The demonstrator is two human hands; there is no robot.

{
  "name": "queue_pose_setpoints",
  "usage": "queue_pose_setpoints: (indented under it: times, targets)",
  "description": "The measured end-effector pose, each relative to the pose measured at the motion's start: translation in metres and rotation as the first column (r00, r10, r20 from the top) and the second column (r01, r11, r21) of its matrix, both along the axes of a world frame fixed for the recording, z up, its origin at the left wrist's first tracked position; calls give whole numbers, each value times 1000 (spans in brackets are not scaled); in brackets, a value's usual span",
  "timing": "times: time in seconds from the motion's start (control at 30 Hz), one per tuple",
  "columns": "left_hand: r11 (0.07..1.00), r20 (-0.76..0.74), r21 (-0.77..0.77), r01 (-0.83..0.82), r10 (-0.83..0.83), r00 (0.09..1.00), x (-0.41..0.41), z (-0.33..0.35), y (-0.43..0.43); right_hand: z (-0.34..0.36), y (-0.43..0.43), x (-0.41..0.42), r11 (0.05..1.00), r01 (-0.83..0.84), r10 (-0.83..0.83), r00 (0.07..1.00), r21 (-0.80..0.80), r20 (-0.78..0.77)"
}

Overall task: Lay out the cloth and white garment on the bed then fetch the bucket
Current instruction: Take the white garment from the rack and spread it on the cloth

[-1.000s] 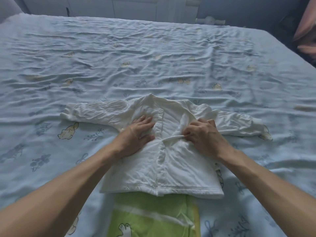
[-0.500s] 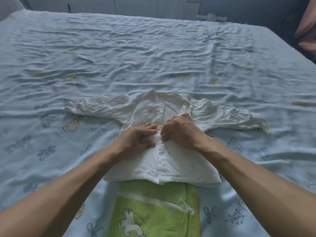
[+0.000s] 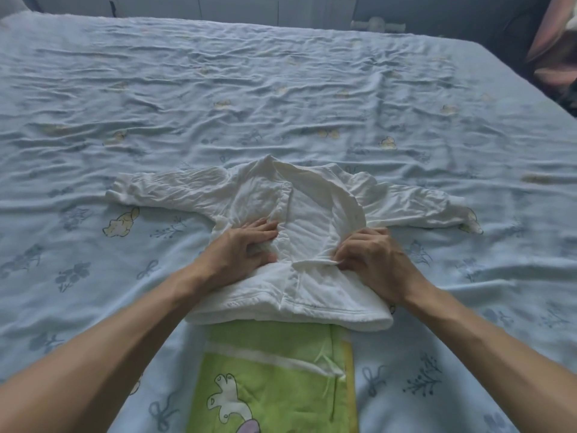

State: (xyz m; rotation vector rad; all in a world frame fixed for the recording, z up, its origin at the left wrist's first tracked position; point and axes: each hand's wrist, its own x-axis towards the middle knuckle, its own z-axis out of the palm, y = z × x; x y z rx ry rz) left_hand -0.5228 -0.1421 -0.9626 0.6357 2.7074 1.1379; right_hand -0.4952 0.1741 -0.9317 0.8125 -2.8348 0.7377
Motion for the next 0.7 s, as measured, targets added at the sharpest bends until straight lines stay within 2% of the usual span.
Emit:
queue_pose_setpoints:
  times: [0.1,0.2,0.37,0.43,0.53,0.7]
  targets:
    - [999,-37,-42,15,-16,999,4,8,0,15,-8,1,996,28,-29,999,80,19]
    - [999,-75,-48,25,-28,997,19,26,1,35,-21,4,989,-49,33,993,137,117]
    - [991,39,5,134,-134,990,56,35,-6,42,-66,2,962,-221,179,953,158,243]
    - [994,65,35,107,-109,992,61,27,-7,33,-75,1,959,-216,175,961,183,213]
    - [997,53,51,59,-61,997,59,11,-4,24,-80,0,975,-118,82,979,190,185]
    - [996,66,77,38,-43,997,58,-2,-4,21,-79,5,986,-105,94,992,133,83]
